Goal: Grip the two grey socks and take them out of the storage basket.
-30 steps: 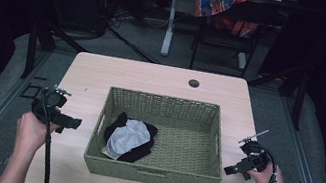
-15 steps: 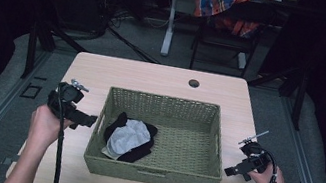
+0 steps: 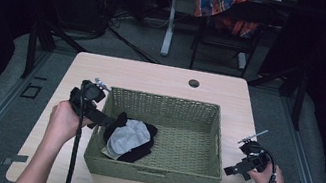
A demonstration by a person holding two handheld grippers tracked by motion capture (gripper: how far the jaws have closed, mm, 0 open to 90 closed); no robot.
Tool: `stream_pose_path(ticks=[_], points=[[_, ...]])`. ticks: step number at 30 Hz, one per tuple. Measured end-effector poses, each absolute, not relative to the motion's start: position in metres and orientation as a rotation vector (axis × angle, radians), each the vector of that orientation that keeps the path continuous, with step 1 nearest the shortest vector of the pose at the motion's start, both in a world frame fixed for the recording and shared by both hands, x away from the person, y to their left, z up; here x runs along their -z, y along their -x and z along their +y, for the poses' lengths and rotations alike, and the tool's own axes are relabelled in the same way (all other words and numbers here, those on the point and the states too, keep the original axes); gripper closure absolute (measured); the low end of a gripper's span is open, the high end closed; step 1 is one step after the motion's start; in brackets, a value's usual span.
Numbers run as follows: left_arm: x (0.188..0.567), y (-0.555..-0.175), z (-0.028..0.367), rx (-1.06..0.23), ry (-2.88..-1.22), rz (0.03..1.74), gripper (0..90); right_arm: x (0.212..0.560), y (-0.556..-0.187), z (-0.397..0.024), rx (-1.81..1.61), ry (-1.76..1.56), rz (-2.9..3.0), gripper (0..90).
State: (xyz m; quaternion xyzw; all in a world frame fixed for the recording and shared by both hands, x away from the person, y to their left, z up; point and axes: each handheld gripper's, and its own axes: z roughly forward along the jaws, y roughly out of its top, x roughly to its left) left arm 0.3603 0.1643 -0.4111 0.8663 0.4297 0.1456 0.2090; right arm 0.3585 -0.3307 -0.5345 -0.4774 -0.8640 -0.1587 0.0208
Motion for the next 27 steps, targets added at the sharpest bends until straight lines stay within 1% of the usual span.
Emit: stream_pose_path(ticks=[2,7,11,15,27], points=[[0.414,-0.364,0.156,-0.4,-2.438,1.135,0.3,0.534,-0.358,-0.33,0.49,1.477,-2.68,3.5],[0.425,-0.374,0.136,-0.357,-2.486,1.096,0.3,0.535,-0.36,-0.33,0.485,1.463,-2.687,3.4],[0.434,-0.38,0.126,-0.317,-2.511,1.099,0.3,0.535,-0.359,-0.33,0.487,1.464,-2.685,3.4],[0.442,-0.38,0.12,-0.338,-2.506,1.106,0.9,0.537,-0.357,-0.33,0.507,1.501,-2.669,3.4],[0.469,-0.387,0.104,-0.313,-2.612,1.139,0.1,0.535,-0.357,-0.332,0.476,1.473,-2.678,3.4]])
